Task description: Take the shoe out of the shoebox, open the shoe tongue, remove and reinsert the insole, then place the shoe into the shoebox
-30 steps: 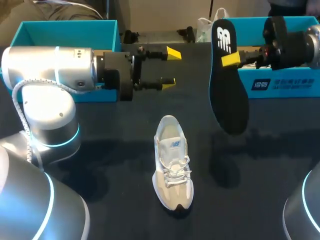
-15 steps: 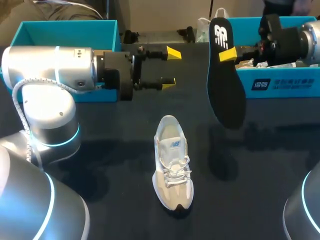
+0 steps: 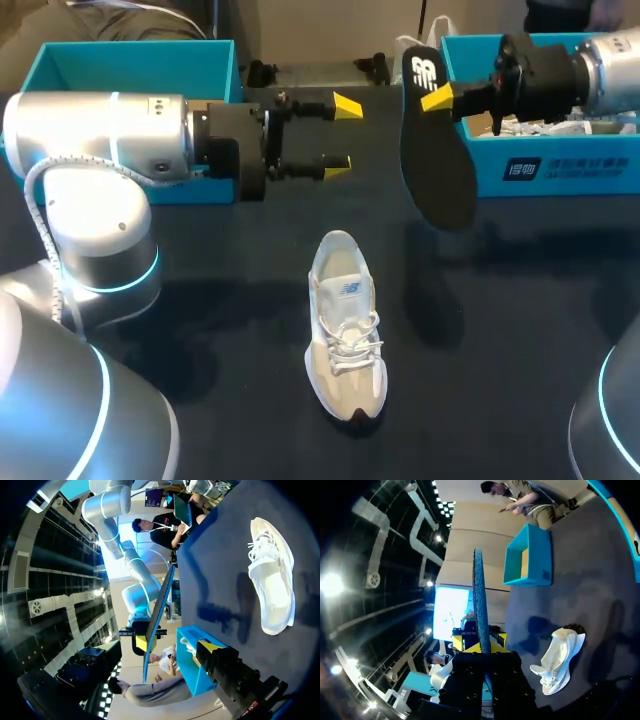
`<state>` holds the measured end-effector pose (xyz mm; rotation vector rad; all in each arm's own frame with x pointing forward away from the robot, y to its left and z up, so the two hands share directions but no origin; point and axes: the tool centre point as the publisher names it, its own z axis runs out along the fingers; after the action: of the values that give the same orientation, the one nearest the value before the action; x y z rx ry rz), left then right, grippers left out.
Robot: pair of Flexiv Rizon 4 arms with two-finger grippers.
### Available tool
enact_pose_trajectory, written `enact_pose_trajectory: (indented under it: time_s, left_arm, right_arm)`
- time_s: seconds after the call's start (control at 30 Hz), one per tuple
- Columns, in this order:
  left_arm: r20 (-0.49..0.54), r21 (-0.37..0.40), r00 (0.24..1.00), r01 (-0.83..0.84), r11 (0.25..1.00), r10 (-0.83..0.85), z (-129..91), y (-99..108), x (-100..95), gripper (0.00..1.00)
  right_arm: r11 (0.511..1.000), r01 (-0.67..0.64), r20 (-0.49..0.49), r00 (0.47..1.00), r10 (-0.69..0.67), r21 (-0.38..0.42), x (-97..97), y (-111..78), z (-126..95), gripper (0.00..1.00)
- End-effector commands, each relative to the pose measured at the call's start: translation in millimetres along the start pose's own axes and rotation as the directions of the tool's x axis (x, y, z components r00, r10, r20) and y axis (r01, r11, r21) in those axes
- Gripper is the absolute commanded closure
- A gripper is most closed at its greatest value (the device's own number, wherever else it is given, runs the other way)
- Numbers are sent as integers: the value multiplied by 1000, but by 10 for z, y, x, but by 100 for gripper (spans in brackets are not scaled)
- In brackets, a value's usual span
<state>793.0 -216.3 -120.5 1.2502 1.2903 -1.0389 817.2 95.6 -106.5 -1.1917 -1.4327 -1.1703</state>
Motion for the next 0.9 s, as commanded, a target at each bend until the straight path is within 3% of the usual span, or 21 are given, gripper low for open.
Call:
enact_pose_trajectory:
  time_s: [0.03, 0.13, 0.4, 0.77, 0.9]
  left_arm:
    - [2, -4, 1000, -1, 1000, 1, 17, -8, 9, 0]
    - [2, -4, 1000, -1, 1000, 1, 17, -8, 9, 0]
    - [26, 8, 999, 42, 999, -42, 187, 127, 83, 0]
    - [14, -1, 997, 74, 997, -74, 327, 220, 131, 0]
    - [30, 0, 995, 93, 996, -93, 381, 245, 171, 0]
  right_arm:
    - [1000, -3, 2, 1000, 2, 14, -5, 39, 3, 100]
    - [1000, -3, 2, 1000, 2, 14, -5, 39, 3, 100]
    - [979, -203, -2, 979, 203, -3, -123, 231, 175, 100]
    - [956, -271, -17, 962, 271, -113, -247, 298, 203, 100]
    - [956, -271, -17, 962, 271, -113, -247, 298, 203, 100]
